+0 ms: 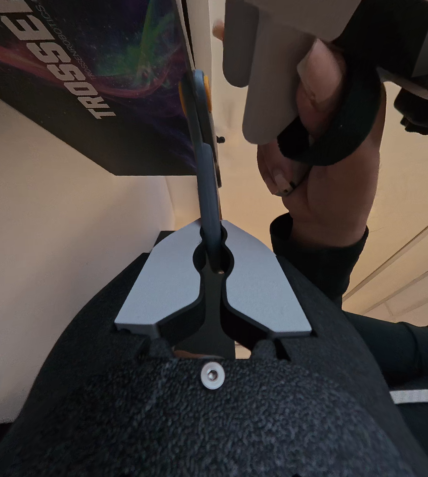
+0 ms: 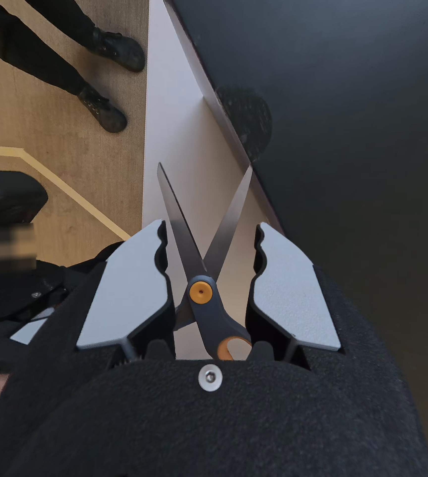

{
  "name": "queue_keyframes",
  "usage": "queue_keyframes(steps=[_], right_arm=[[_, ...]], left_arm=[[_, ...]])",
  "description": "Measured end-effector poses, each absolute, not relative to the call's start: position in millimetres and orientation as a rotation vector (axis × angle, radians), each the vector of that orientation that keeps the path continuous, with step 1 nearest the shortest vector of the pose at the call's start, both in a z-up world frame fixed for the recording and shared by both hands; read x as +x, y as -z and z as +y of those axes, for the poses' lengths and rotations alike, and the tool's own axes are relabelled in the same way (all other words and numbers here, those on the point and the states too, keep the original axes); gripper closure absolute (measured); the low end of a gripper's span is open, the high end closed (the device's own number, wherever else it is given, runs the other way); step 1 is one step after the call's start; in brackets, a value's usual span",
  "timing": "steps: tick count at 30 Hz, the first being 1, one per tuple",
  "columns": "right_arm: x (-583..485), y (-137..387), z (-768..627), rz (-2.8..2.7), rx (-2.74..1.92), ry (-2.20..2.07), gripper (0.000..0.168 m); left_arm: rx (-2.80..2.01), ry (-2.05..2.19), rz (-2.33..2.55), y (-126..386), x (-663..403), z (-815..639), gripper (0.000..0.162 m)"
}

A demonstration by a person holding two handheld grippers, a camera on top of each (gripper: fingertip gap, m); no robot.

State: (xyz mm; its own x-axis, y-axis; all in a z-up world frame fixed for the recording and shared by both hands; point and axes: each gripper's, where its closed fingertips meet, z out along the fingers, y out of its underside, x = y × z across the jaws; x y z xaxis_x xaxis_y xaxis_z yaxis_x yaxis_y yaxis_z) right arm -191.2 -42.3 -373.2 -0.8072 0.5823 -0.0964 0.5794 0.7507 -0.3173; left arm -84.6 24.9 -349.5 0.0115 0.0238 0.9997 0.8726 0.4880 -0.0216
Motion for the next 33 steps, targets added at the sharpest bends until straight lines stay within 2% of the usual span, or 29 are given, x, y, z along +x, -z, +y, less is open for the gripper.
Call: queue_keyframes(steps=[9, 14, 19, 21, 33], right_arm=[[-193.1, 375.9, -39.4, -2.937, -0.994, -0.487, 0.105], [-187.3, 376.1, -37.9, -2.954, -0.989, -0.473, 0.100], [-185.2, 383.4, -39.9, -2.972, -0.995, -0.443, 0.103], [-186.3, 384.3, -40.8, -2.960, -0.982, -0.448, 0.110], [-187.3, 393.5, -44.2, -2.986, -0.981, -0.440, 0.108]], left_arm=[[-0.848, 0.793, -1.431, 355.0, -87.1, 28.7, 0.158], [-0.851, 0.795, -1.426, 353.8, -87.1, 30.8, 0.158], [-0.850, 0.795, -1.427, 353.5, -87.4, 32.6, 0.158], [-0.857, 0.790, -1.429, 354.0, -87.6, 33.5, 0.158], [-0.854, 0.773, -1.455, 359.1, -88.9, 44.9, 0.159]])
